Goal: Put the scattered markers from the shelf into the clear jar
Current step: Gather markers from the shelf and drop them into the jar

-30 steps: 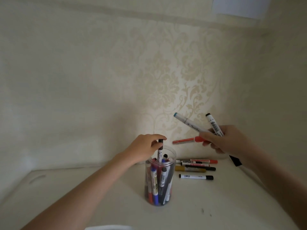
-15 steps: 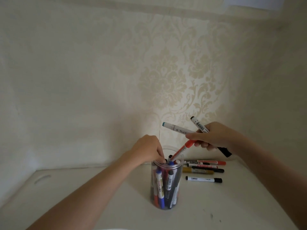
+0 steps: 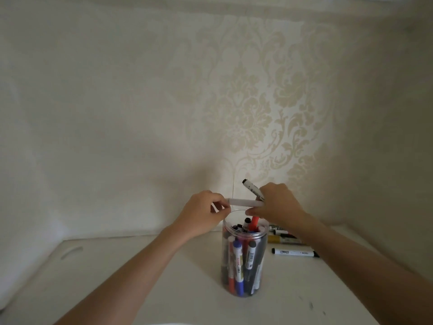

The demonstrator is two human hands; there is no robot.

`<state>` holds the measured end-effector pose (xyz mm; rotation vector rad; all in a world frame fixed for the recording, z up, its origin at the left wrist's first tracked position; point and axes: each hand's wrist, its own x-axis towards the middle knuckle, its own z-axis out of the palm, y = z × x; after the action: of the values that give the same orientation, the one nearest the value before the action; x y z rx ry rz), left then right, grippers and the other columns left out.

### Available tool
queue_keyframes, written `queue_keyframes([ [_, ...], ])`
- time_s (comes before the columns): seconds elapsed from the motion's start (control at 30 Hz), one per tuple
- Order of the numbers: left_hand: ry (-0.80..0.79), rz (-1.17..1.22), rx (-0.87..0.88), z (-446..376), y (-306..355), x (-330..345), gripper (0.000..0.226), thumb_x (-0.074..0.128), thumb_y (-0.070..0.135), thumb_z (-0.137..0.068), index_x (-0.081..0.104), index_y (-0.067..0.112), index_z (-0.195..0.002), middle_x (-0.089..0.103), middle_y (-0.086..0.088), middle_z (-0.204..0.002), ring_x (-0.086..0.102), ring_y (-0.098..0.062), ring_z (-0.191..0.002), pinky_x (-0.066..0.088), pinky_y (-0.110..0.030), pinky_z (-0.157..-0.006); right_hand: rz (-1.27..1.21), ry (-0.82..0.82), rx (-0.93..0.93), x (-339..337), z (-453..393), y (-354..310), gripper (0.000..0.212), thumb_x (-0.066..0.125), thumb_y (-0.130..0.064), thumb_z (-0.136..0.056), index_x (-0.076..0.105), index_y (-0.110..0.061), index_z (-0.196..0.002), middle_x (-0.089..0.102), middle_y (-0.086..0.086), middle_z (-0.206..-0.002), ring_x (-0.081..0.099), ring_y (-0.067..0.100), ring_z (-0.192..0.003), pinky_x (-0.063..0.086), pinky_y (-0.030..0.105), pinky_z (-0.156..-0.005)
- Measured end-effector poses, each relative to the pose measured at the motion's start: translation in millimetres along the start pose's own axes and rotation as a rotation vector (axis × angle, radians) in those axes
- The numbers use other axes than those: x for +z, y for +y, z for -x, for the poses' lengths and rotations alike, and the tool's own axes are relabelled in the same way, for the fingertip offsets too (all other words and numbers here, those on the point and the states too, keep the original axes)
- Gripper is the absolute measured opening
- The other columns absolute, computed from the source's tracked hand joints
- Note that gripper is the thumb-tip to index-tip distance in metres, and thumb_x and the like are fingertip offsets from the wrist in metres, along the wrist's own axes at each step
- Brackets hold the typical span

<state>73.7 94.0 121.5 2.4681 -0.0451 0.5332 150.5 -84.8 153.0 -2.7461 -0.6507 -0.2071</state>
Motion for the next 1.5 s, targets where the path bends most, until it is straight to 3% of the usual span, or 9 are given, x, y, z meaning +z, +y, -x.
queue_keyframes([
  [0.2,0.024,-0.038,0.024,0.5,-0.9,3.6,0.010,0.068,0.032,-0.088,0.076,0.028,-0.093,0.061,0.006,-0.093,0.058,-0.009,-0.081,0.048,-0.024,-0.075,-0.056,-0.099,-0.014,-17.8,-2.5,3.2,0.041,0.063,-0.050,-0.081,0.049,-0.015,-0.067,0.050,-0.003,-0.059,0.045,0.009,-0.045,0.039,0.017,-0.044],
  [0.37,-0.289,-0.232,-0.034,-9.0,11.7,3.9,0.026,0.052,0.032,-0.093,0.074,0.027,-0.106,0.057,0.003,-0.116,0.044,-0.017,-0.115,0.043,-0.034,-0.095,-0.407,-0.275,-0.010,-61.9,18.6,26.2,0.018,0.056,-0.026,-0.092,0.065,-0.017,-0.081,0.058,-0.006,-0.058,0.049,0.008,-0.047,0.044,0.018,-0.050],
  [0.47,-0.453,-0.308,-0.169,-21.4,24.9,8.4,0.021,0.047,0.027,-0.086,0.065,0.021,-0.076,0.056,0.000,-0.084,0.060,-0.026,-0.086,0.044,-0.029,-0.069,-0.350,-0.285,-0.090,-73.9,32.1,35.3,0.006,0.060,-0.026,-0.089,0.065,-0.023,-0.091,0.070,-0.002,-0.064,0.052,0.005,-0.045,0.046,0.018,-0.049],
  [0.53,-0.543,-0.405,-0.239,-27.0,36.8,11.8,0.022,0.046,0.019,-0.087,0.046,0.014,-0.066,0.039,0.000,-0.065,0.041,-0.020,-0.057,0.029,-0.026,-0.053,-0.248,-0.246,-0.109,-76.4,36.7,38.6,0.012,0.069,-0.031,-0.081,0.063,-0.024,-0.090,0.074,-0.001,-0.069,0.055,0.006,-0.047,0.049,0.020,-0.051],
  [0.63,-0.597,-0.472,-0.240,-36.2,42.5,15.6,0.016,0.052,0.013,-0.087,0.064,0.007,-0.080,0.048,-0.001,-0.069,0.042,-0.016,-0.060,0.031,-0.024,-0.054,-0.102,-0.086,-0.094,-75.2,35.3,36.7,0.016,0.078,-0.034,-0.069,0.069,-0.023,-0.077,0.070,0.000,-0.065,0.055,0.007,-0.047,0.048,0.022,-0.054],
  [0.77,-0.561,-0.325,-0.193,-37.1,37.3,15.6,0.025,0.067,0.022,-0.088,0.075,0.021,-0.111,0.073,0.000,-0.106,0.059,-0.006,-0.077,0.041,-0.016,-0.062,-0.106,-0.039,-0.102,-68.9,26.2,28.6,0.017,0.077,-0.029,-0.073,0.073,-0.019,-0.086,0.066,-0.001,-0.069,0.051,0.007,-0.046,0.043,0.018,-0.048],
  [0.97,-0.508,-0.089,-0.174,-33.9,29.1,17.9,0.023,0.080,0.033,-0.078,0.078,0.026,-0.100,0.072,-0.002,-0.111,0.062,-0.016,-0.105,0.043,-0.024,-0.082,-0.135,0.084,-0.158,-58.8,17.3,18.9,0.025,0.061,-0.023,-0.087,0.061,-0.013,-0.109,0.067,0.007,-0.093,0.066,0.021,-0.077,0.054,0.032,-0.067],
  [1.13,-0.553,0.163,-0.194,-28.8,22.6,13.1,0.026,0.072,0.043,-0.084,0.078,0.024,-0.100,0.074,-0.001,-0.109,0.064,-0.019,-0.110,0.047,-0.032,-0.096,-0.140,0.078,-0.137,-56.3,13.3,14.6,0.030,0.072,-0.029,-0.080,0.059,-0.009,-0.099,0.064,0.005,-0.083,0.057,0.012,-0.060,0.046,0.020,-0.051],
  [1.5,-0.453,0.617,-0.208,-2.5,-6.2,5.6,0.046,0.074,0.030,-0.086,0.058,0.029,-0.129,0.063,0.006,-0.132,0.059,-0.006,-0.122,0.049,-0.031,-0.103,0.111,-0.057,-0.128,2.8,9.1,-13.7,0.040,0.072,-0.041,-0.077,0.059,-0.010,-0.099,0.058,0.005,-0.086,0.056,0.020,-0.073,0.048,0.030,-0.065],
])
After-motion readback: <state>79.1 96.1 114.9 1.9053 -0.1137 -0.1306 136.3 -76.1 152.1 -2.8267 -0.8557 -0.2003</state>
